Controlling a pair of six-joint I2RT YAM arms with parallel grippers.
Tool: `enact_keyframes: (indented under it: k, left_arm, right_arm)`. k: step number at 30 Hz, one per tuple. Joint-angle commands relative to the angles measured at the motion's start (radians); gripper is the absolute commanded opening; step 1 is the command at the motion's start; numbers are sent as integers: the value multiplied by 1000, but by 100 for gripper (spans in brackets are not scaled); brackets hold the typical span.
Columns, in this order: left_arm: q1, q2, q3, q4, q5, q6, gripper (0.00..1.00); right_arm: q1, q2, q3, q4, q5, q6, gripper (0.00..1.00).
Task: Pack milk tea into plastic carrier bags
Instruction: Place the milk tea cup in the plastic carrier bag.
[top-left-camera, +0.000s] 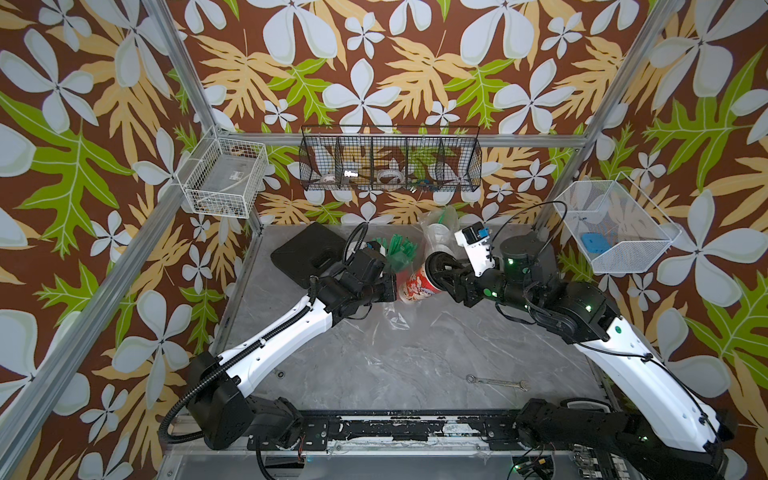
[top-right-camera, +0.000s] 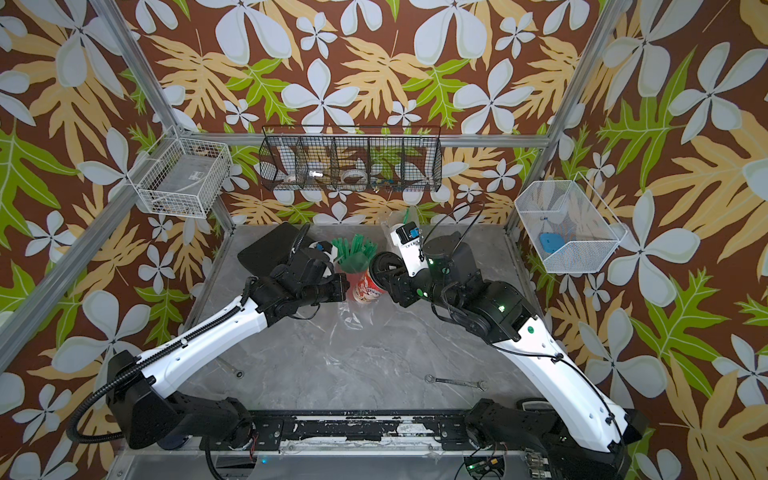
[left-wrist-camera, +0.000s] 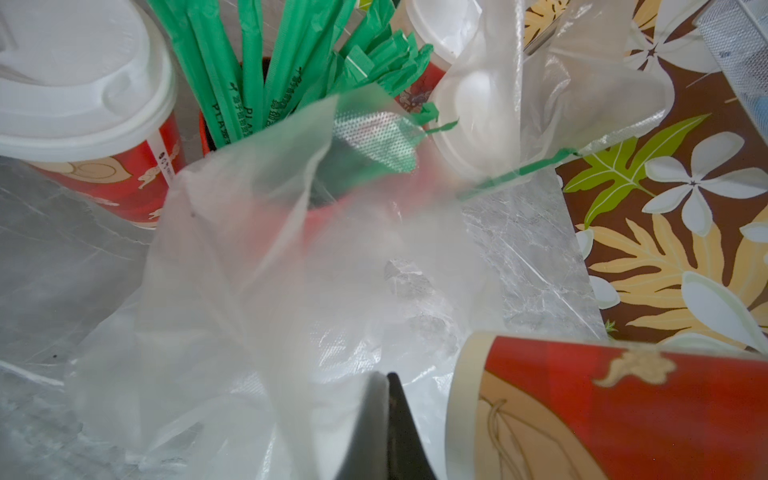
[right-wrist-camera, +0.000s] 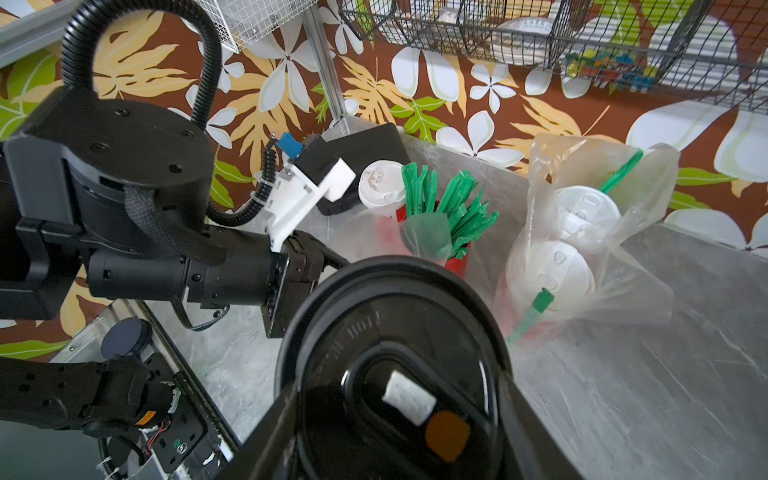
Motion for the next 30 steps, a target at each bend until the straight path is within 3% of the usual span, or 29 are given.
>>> enact_keyframes:
  k: [1, 19, 30]
  left_arm:
    - [12, -22, -24, 83, -27, -39, 0]
    - [22, -99, -128, 195, -37, -81, 0]
    - [24, -127, -164, 245, -25, -108, 0]
  right_arm:
    - [0, -12, -23, 50, -41, 31, 55]
    - [0, 86, -20, -36, -127, 57, 55]
    - [0, 182, -33, 50, -199, 68, 54]
